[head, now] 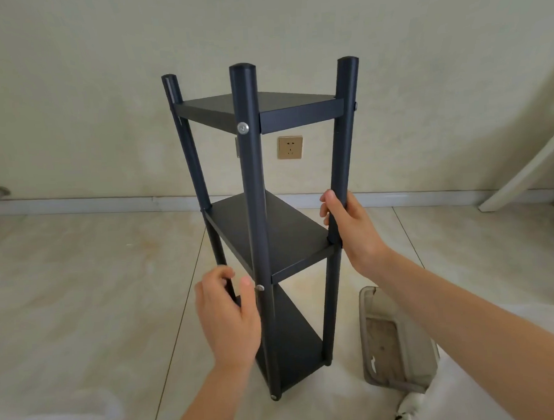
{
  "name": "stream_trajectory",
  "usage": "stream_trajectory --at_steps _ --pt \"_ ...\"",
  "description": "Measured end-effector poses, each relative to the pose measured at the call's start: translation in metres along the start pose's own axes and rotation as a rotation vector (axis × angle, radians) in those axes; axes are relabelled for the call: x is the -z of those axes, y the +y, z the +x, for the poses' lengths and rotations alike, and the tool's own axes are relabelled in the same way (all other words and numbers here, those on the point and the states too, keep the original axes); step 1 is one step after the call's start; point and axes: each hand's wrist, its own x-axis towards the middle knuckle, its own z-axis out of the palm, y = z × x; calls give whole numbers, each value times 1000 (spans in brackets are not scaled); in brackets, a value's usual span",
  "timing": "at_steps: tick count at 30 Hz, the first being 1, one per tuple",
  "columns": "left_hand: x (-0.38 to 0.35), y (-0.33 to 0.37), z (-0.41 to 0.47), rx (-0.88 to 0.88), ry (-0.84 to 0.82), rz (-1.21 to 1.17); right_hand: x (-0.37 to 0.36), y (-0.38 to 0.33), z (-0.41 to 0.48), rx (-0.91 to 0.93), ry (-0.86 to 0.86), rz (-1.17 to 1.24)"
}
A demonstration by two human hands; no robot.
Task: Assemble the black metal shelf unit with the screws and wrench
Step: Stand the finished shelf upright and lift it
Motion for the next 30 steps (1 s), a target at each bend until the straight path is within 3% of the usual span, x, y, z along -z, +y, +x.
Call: stream_trajectory --at_steps 7,12,17,20,24,27,30 --pt "-7 69 26 34 -300 -339 -3 -2 3 13 -24 -118" --pt "-20 81 15 74 -400 -484 3 -14 10 3 104 -238" --pt "-37 89 0 115 -398 -451 19 -54 -18 245 270 -297" --pt "-48 93 -1 133 -413 -484 22 -67 -47 327 169 -258" --pt "-61 101 0 134 -520 -518 10 -72 -62 263 -115 -269" --pt "-69 104 -1 43 -569 -423 0 -69 -60 274 -102 -256" --pt "-72 105 1 89 -692 -448 1 -67 -52 279 -48 -167"
